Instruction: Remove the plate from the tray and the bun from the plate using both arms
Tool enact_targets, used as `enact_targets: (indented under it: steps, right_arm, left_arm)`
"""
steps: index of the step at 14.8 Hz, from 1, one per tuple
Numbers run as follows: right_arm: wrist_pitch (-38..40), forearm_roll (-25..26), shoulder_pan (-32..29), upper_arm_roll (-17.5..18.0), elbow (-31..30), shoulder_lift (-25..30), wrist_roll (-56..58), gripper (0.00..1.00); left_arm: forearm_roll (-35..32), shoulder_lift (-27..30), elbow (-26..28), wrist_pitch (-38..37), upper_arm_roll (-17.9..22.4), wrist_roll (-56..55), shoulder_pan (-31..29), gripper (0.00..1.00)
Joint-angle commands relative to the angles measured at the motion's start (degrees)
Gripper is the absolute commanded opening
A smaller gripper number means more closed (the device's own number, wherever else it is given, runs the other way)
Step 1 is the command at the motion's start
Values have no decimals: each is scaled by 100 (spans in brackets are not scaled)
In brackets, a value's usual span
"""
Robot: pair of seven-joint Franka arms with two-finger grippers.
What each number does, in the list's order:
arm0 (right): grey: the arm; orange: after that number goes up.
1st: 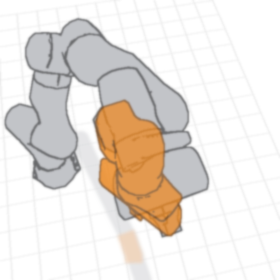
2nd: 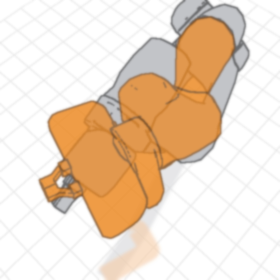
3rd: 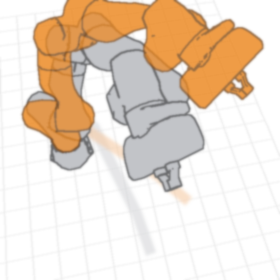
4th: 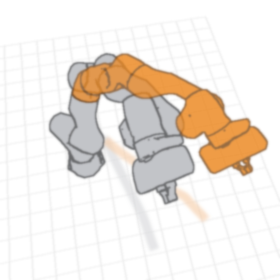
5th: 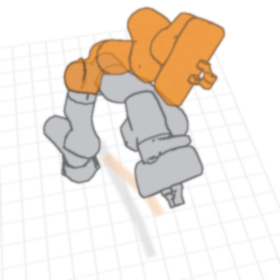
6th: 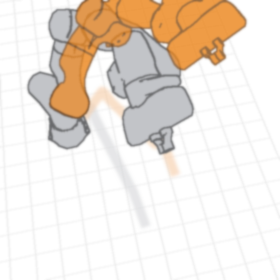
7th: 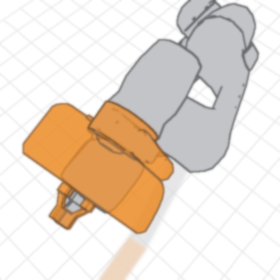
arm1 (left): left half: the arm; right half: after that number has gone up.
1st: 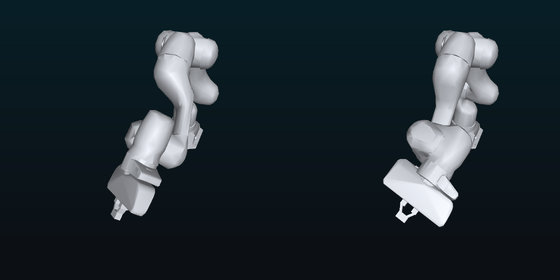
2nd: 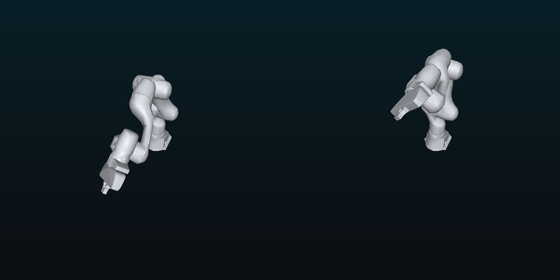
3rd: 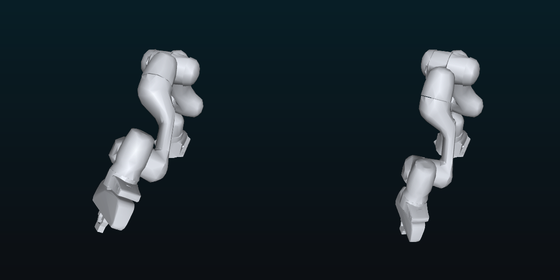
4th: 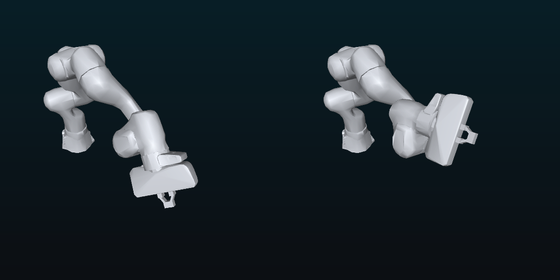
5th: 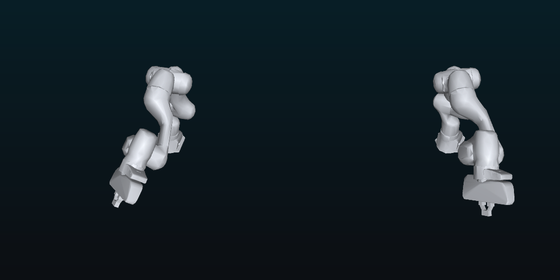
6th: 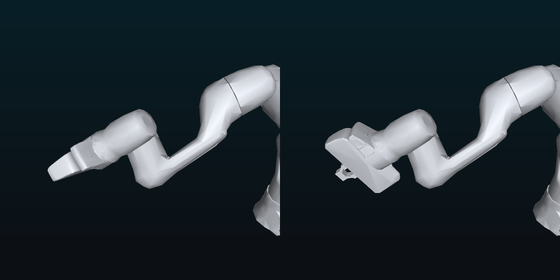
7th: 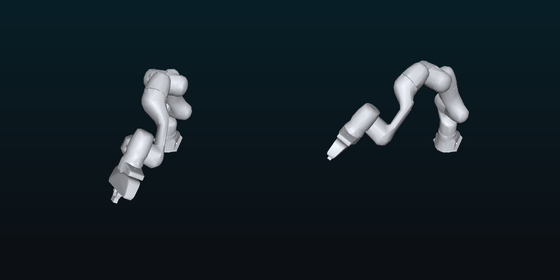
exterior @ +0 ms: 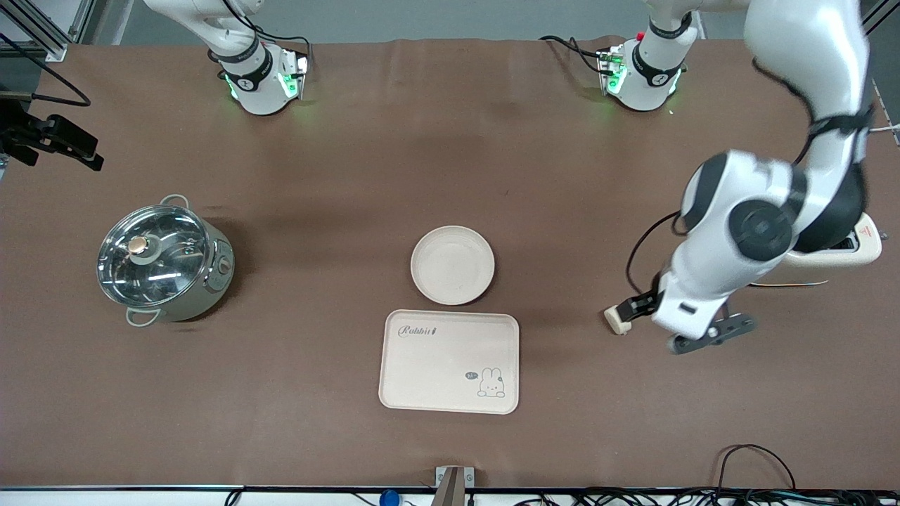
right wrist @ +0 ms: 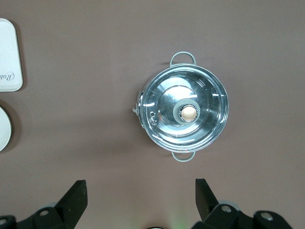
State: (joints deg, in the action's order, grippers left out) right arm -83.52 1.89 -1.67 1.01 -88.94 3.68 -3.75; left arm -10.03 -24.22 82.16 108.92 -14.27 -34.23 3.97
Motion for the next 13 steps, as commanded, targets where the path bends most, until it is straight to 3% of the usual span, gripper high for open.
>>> enact_targets:
  steps: [1,5,7,10,13]
  right_arm:
    - [2,-31,35,-40,-132,151,59,100]
    - [2,-40,26,-49,-132,151,59,100]
    - [-33,-40,18,-49,-132,133,68,100]
    - [-24,-40,9,-66,-132,133,242,100]
    - [-51,-40,-9,-75,-114,133,752,100]
  left_arm:
    - [9,794,107,-632,-67,556,-362,100]
    - [307,1647,107,-1433,-41,1802,-730,100]
    - [588,1990,177,-1715,221,2339,-697,100]
    - [720,2526,353,-2347,407,2464,-477,100]
    - [844,3002,687,-2454,425,2727,-476,100]
